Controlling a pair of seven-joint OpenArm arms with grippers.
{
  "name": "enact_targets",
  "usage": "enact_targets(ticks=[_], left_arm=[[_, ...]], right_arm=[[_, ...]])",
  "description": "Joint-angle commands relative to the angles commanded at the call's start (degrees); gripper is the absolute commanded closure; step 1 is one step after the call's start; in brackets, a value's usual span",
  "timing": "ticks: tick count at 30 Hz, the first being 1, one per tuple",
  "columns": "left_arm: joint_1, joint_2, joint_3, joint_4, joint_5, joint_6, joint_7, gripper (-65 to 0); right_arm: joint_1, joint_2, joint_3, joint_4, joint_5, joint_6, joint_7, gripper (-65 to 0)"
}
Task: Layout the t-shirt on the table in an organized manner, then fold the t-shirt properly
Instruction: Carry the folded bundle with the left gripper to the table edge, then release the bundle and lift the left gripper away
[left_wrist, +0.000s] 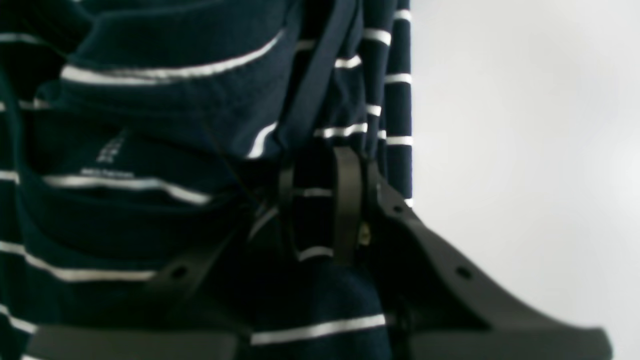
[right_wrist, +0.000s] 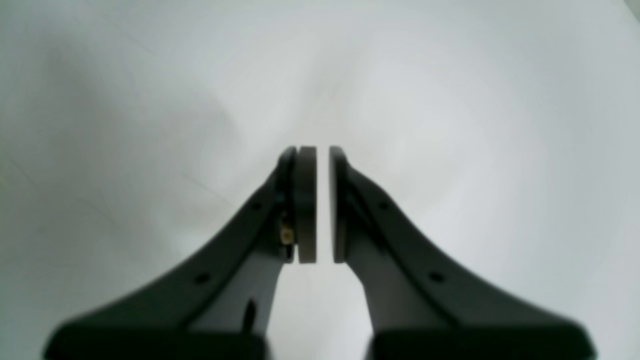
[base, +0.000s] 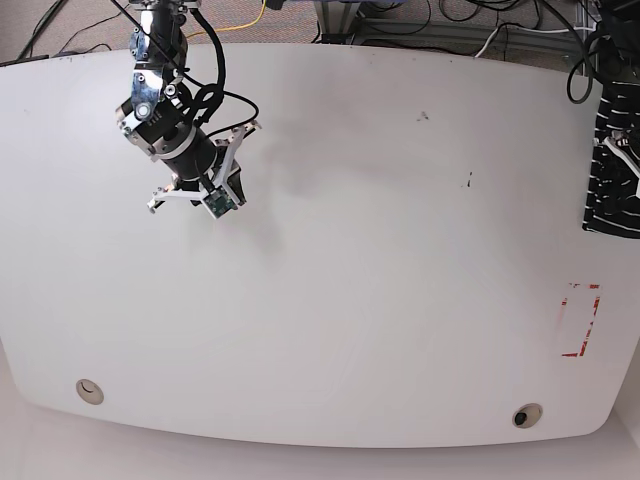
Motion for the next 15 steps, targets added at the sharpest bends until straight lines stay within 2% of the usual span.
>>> enact_targets(ticks=[5, 10, 15], left_arm=[[0.0, 0.0, 0.0, 0.8, -0.1, 0.0, 0.0, -8.6], [-0.1, 0.4, 0.0, 7.2, -0.1, 0.0, 0.1, -8.6], [-0.1, 4.0, 0.3, 16.2, 0.3, 0.0, 0.1, -8.3]], right_arm=[[0.0, -0.1, -0.1, 0.0, 0.0, 0.0, 0.0, -3.3], [0.2, -0.1, -0.1, 0.0, 0.1, 0.0, 0.2, -3.3], [1.1, 0.1, -0.1, -0.4, -0.2, 0.0, 1.6, -3.3]])
